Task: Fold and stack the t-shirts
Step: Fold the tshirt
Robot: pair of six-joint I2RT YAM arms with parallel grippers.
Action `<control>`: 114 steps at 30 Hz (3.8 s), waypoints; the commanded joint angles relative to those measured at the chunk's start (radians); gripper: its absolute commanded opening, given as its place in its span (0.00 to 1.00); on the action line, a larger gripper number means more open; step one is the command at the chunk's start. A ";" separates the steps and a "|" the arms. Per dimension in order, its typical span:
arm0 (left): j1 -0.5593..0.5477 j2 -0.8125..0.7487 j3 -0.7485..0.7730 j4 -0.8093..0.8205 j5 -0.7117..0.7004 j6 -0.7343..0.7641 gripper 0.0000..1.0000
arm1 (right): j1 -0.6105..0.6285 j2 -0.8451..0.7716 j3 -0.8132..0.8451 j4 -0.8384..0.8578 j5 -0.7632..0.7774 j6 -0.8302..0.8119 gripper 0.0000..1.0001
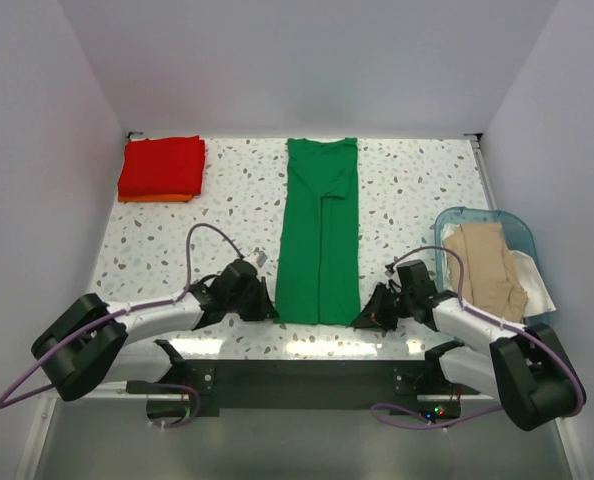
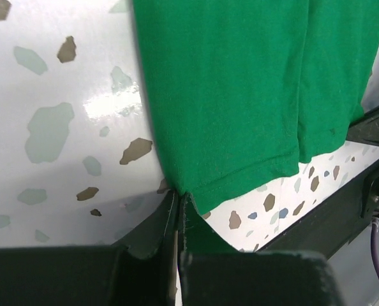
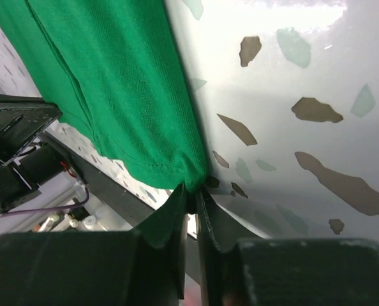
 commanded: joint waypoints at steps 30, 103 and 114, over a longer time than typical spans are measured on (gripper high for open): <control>0.062 0.170 0.397 -0.076 -0.022 0.057 0.00 | 0.045 0.099 0.507 -0.204 0.332 -0.191 0.00; 0.433 0.629 0.892 0.062 0.075 0.166 0.42 | -0.128 0.736 1.121 -0.093 0.363 -0.205 0.61; 0.366 0.825 1.049 0.065 0.145 0.160 0.06 | -0.010 0.922 1.295 -0.072 0.309 -0.225 0.36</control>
